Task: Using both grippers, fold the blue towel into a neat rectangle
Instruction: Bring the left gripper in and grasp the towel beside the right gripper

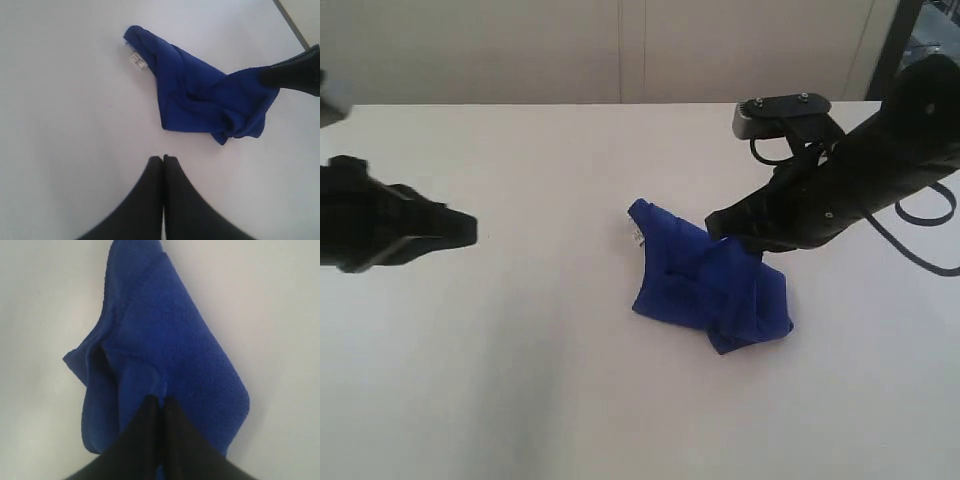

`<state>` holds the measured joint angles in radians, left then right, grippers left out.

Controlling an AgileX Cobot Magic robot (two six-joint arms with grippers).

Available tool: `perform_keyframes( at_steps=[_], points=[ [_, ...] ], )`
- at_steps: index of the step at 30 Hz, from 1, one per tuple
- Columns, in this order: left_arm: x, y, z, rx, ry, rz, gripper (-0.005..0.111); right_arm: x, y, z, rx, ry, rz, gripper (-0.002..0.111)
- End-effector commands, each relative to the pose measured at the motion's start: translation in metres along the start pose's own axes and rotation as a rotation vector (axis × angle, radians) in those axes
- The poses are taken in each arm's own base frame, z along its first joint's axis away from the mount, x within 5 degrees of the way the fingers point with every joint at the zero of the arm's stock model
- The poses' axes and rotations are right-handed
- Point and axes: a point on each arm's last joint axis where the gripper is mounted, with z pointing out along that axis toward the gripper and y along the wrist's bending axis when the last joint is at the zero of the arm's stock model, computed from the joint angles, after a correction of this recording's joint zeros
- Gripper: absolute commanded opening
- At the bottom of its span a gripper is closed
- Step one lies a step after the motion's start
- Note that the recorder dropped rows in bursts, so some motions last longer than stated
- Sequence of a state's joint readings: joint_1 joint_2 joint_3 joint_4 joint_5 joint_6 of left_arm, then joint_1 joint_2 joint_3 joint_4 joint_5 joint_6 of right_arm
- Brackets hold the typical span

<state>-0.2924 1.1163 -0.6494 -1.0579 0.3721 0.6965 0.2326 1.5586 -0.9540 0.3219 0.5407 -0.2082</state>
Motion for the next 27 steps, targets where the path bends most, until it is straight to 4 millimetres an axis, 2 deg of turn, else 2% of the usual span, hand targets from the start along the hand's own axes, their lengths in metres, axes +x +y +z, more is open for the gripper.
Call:
perform_keyframes(
  at_steps=[1,8,13,18,24,27],
  points=[
    [-0.013,-0.019,0.043,0.019,0.035,0.014,0.000,-0.001,-0.002,0.000,0.016,0.000,-0.016,0.000],
    [-0.027,-0.044,0.124,0.081,0.159,0.046,0.000,0.000,-0.005,0.000,0.035,0.006,-0.020,0.000],
    [-0.026,-0.048,0.159,0.146,0.244,0.141,0.000,-0.001,-0.006,0.000,0.051,0.001,-0.021,0.000],
    [-0.022,-0.044,0.174,0.164,0.270,0.248,0.003,-0.001,-0.014,-0.002,0.064,-0.003,-0.001,0.000],
    [-0.016,-0.041,0.180,0.211,0.275,0.520,0.033,-0.002,-0.021,-0.002,0.072,-0.010,0.054,0.000],
    [-0.015,-0.041,0.179,0.245,0.261,0.697,0.041,-0.002,-0.021,-0.002,0.073,-0.013,0.054,0.000]
  ],
)
